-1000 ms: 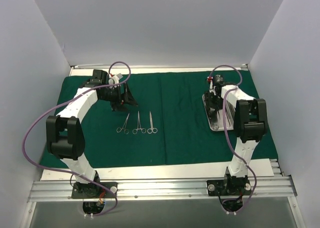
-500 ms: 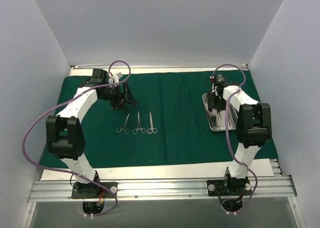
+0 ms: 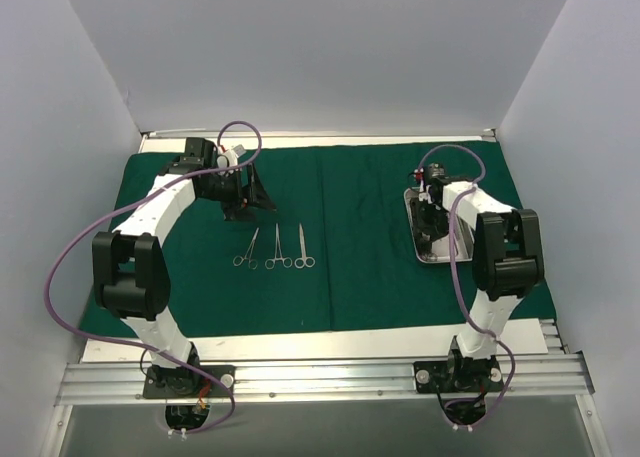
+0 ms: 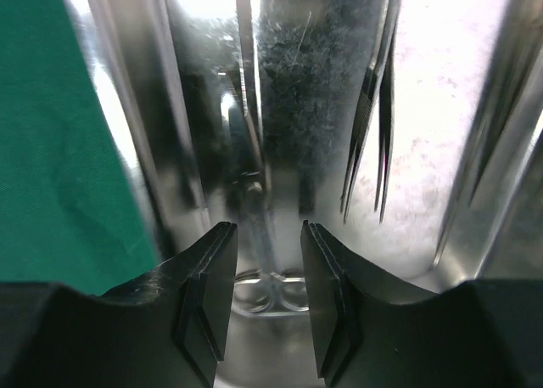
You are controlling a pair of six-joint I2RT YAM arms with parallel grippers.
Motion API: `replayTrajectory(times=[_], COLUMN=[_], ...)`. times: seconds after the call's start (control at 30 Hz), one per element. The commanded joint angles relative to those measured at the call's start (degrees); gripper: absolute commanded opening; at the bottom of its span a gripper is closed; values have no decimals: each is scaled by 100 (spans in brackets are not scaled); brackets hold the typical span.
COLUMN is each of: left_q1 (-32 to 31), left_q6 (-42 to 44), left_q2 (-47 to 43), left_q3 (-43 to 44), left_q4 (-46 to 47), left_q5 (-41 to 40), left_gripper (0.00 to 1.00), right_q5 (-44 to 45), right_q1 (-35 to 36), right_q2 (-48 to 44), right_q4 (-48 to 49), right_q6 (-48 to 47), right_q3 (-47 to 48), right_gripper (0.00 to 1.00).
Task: Open and lay out the surgical kit
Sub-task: Pick up the medical item from the container.
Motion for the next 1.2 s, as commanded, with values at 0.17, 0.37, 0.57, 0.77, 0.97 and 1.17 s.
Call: replayTrajectory(times=[0.17, 0.37, 0.57, 0.77, 0.97, 1.17], left_q1=[-1, 8, 8, -62, -97, -115], left_q6=[-31, -76, -84, -49, -120, -6], left_q2=[37, 10, -34, -121, -244, -332], left_q3=[189, 198, 224, 189, 92, 92], left_q4=[155, 199, 190, 216, 269, 234], left_q5=[211, 202, 185, 220, 229, 229], left_gripper=[86, 86, 86, 86, 86, 85], right_q5=[866, 974, 498, 1033, 1447, 1553], right_q1=[78, 61, -44, -88, -167, -238], right_q2=[884, 1175, 1062, 306, 33, 199], right_q4=[-201, -227, -218, -350, -412, -500], right_q6=[123, 106, 281, 579, 554, 527], right_q3=[-127, 66, 382, 847, 1208, 1577], right_gripper=[40, 17, 0, 0, 0, 0])
